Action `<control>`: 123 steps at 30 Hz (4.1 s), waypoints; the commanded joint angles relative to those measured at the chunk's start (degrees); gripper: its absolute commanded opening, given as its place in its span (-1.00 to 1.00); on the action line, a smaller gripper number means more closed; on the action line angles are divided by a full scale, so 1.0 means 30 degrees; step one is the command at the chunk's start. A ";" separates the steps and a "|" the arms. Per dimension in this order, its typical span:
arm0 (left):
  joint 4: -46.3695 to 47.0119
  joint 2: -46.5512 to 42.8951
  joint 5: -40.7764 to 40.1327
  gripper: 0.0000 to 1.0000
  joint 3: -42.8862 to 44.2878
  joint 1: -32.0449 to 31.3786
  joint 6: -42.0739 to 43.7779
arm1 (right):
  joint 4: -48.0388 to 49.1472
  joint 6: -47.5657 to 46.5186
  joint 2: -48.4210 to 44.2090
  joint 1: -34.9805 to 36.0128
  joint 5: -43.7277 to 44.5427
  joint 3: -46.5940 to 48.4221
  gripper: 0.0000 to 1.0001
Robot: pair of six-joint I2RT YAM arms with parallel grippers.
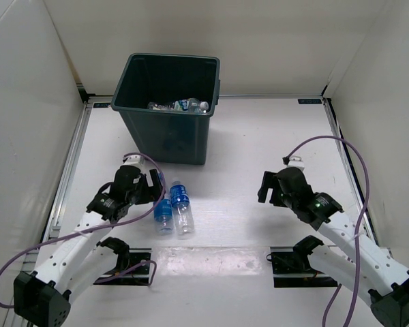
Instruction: Put the plastic bottles in the bin
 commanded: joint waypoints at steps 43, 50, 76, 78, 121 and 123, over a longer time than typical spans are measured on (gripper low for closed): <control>0.2875 0.6716 0.1120 0.85 -0.0320 -0.0515 -0.0807 | 0.0336 0.0318 0.0189 0.0877 0.1508 0.0235 0.81; 0.2437 0.7453 0.1152 0.54 0.0235 -0.0516 -0.0896 | 0.0307 0.0348 0.0190 0.0965 0.1537 0.0235 0.81; -0.3573 -0.0205 -0.5440 0.16 1.4867 -0.0750 0.0947 | 0.0249 0.0465 0.0394 0.1317 0.2006 0.0294 0.81; -0.2812 0.1498 -0.5265 0.16 1.6343 -0.0750 0.1415 | 0.0278 0.0494 0.0394 0.1288 0.1977 0.0323 0.81; 0.2203 0.6077 -0.4825 1.00 1.8259 -0.2214 0.3996 | 0.0132 0.0611 0.1068 0.2166 0.2533 0.0587 0.81; 0.1445 0.4764 -0.5376 1.00 1.6531 -0.3002 0.3939 | 0.0102 0.0670 0.1185 0.2313 0.2650 0.0616 0.81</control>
